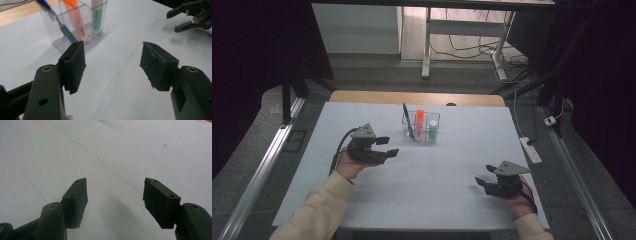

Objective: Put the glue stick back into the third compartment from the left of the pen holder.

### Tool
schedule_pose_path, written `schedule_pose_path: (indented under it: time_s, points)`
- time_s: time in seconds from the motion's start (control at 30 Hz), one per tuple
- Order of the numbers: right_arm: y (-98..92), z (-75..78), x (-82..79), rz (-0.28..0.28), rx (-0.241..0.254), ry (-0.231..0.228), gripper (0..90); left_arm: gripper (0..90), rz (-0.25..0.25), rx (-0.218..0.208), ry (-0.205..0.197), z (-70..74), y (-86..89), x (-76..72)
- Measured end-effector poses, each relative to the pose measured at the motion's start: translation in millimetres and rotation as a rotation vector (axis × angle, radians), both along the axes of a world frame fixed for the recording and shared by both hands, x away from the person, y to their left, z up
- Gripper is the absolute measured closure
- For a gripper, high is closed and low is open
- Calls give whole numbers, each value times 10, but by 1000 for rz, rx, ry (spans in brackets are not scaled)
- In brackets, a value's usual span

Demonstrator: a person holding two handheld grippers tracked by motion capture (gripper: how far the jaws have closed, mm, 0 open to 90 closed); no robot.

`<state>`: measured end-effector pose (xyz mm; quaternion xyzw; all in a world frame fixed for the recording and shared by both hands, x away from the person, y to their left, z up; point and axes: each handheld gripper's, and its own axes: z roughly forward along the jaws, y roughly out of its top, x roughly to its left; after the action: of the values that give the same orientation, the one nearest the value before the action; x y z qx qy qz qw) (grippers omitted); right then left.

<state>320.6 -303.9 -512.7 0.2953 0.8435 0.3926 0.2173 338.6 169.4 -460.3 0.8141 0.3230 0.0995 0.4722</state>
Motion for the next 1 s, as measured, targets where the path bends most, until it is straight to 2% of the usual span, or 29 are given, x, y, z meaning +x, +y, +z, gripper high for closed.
schedule_pose_path:
  time_s: [0.17,0.33,0.63,0.83,1.0]
  points:
    - [-1,0,1,-2,-1,0,355,350,21,0,15,-85,137,-132]
    - [-5,-3,3,-4,3,-1,356,336,34,24,20,-184,227,-253]
    - [-19,2,5,-8,7,-8,355,330,63,24,39,-334,403,-427]
    - [-24,2,8,-5,10,-7,355,326,79,30,58,-452,489,-523]
    - [-31,12,2,-1,19,-8,352,325,86,47,51,-484,518,-566]
